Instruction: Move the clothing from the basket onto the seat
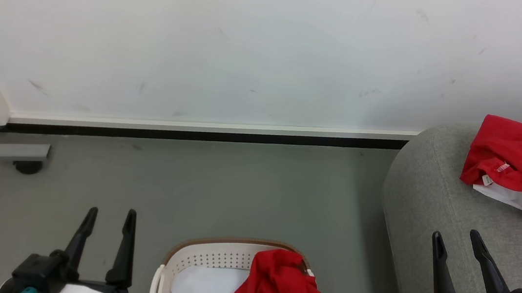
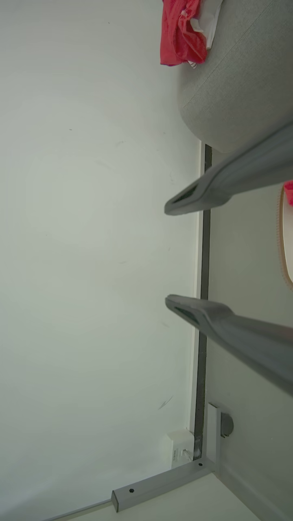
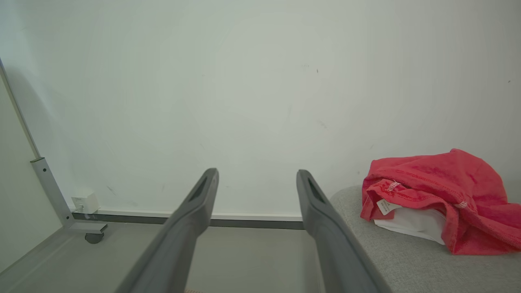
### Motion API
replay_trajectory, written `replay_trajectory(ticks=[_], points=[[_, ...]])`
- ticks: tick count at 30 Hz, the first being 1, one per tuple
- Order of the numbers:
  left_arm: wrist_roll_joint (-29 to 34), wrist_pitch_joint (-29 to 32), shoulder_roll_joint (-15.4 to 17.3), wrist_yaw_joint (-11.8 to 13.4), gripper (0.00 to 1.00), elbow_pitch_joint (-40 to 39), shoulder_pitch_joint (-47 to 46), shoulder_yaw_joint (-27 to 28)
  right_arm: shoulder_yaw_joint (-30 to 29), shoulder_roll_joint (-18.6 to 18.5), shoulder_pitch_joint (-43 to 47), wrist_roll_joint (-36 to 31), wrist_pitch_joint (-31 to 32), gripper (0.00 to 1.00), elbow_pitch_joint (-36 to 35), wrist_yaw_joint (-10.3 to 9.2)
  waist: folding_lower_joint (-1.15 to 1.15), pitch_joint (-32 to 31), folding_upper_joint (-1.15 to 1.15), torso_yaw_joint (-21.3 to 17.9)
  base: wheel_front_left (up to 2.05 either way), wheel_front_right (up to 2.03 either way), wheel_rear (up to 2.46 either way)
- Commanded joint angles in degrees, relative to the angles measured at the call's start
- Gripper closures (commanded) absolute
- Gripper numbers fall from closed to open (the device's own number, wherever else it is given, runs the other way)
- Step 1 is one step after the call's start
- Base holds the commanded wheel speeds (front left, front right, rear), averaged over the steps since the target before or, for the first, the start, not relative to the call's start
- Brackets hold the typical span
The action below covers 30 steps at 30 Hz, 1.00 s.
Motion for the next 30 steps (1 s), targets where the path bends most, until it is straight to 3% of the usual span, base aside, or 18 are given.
replay_trajectory(ticks=[1, 14, 24, 30], points=[[1.0, 0.0, 0.1, -0.2, 0.0, 0.2, -0.2, 0.2, 0.0, 0.1, -0.2, -0.3, 0.0, 0.0, 0.3, -0.12, 0.0, 0.0, 0.0, 0.0, 0.0, 0.0, 0.0], [0.9, 0.0, -0.1, -1.2, 0.0, 1.1, -2.9, -1.1, -0.9, 0.4, -1.7, 0.3, 0.0, 0.0, -0.2, -0.12, 0.0, 3.1, 0.0, -0.8, 0.0, 0.0, 0.0], [1.3, 0.0, 1.5, -1.6, 0.0, 7.8, -12.0, -6.4, -3.6, 0.6, -7.2, -0.1, 0.0, 0.0, -1.2, -0.13, 0.0, 14.2, 0.0, -4.7, 0.0, 0.0, 0.0], [1.1, 0.0, 4.6, -1.7, 0.0, 15.9, -19.6, -12.7, -5.1, 0.9, -11.1, 0.1, 0.0, 0.0, -1.4, -0.13, 0.0, 21.1, 0.0, -7.6, 0.0, 0.0, 0.0]])
